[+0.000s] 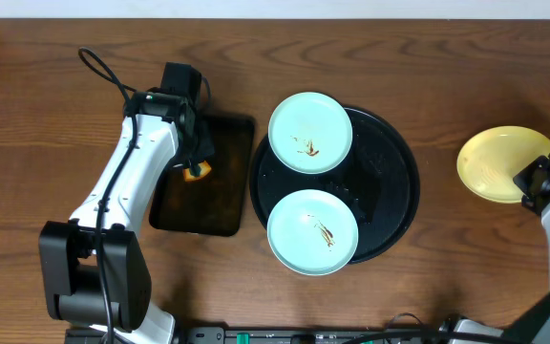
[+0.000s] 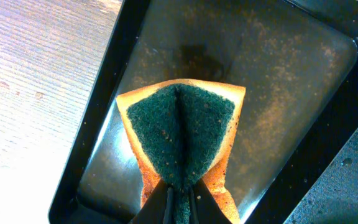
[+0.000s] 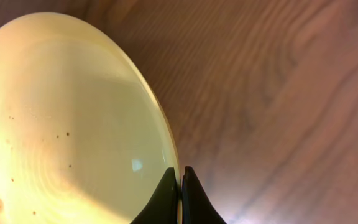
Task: Clean dirty plates on tray and stack at the side
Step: 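Carry the yellow plate right and set it on the table, then move the right gripper to grip the lower pale-green plate rim, then scrub the lower pale-green plate with the sponge in the left gripper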
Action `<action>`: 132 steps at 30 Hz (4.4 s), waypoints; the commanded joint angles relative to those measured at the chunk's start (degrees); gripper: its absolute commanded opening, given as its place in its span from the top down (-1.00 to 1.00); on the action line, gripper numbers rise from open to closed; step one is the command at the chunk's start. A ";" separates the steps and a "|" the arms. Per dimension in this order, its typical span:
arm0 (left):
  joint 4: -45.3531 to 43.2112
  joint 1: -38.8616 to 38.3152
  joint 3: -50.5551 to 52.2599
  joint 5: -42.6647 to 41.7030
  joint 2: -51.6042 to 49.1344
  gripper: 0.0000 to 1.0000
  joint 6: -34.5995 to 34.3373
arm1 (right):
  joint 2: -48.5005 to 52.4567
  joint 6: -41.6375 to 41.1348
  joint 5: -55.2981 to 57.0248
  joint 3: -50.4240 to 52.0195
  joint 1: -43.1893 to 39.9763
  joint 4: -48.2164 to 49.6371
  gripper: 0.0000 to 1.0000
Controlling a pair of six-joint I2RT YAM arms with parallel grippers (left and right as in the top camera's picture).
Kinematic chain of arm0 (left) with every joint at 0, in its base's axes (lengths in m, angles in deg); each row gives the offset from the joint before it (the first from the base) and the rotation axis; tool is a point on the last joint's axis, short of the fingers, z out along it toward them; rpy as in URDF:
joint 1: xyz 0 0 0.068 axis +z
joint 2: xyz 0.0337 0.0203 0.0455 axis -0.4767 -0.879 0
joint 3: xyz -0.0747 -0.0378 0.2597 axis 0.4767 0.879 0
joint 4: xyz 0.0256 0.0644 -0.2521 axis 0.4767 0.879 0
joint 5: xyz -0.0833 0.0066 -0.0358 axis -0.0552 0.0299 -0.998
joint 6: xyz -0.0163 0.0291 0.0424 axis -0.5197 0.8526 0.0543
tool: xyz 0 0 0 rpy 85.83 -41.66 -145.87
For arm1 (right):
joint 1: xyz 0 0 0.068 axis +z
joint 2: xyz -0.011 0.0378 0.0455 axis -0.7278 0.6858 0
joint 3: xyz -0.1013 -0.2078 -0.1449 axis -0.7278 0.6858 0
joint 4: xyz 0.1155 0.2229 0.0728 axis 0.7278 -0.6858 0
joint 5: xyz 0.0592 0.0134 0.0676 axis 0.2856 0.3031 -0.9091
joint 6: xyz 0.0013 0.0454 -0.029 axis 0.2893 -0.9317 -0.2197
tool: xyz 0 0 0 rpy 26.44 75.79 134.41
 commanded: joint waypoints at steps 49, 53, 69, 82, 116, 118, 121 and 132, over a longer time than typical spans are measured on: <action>0.74 0.22 -0.09 -1.68 0.20 0.85 1.01 | -5.20 -7.28 -32.65 20.55 47.12 3.82 0.77; 0.76 0.22 -0.09 -6.32 0.20 0.85 1.18 | -5.20 -7.37 -32.65 20.59 47.12 3.85 0.78; 0.68 -0.76 -0.09 -22.99 0.22 0.85 9.62 | -4.07 -7.34 -32.24 21.20 47.12 3.43 0.89; 0.31 -17.40 0.33 -27.58 0.17 0.85 14.75 | -4.07 -9.09 -26.23 21.16 46.99 5.38 0.97; -16.09 -32.98 1.46 -41.97 -13.79 0.85 -13.09 | -4.07 -9.05 -26.49 21.16 47.01 4.48 0.97; -16.31 -33.24 1.46 -41.97 -14.40 0.85 -13.31 | -4.07 -9.05 -26.47 21.16 47.01 4.46 0.98; -16.44 -33.83 1.46 -41.94 -15.08 0.85 -13.75 | -4.07 -9.05 -26.47 21.16 47.01 4.46 0.98; -18.53 -35.41 2.49 -38.51 -16.76 0.85 -15.19 | -4.07 -9.05 -26.47 21.16 47.01 4.11 0.98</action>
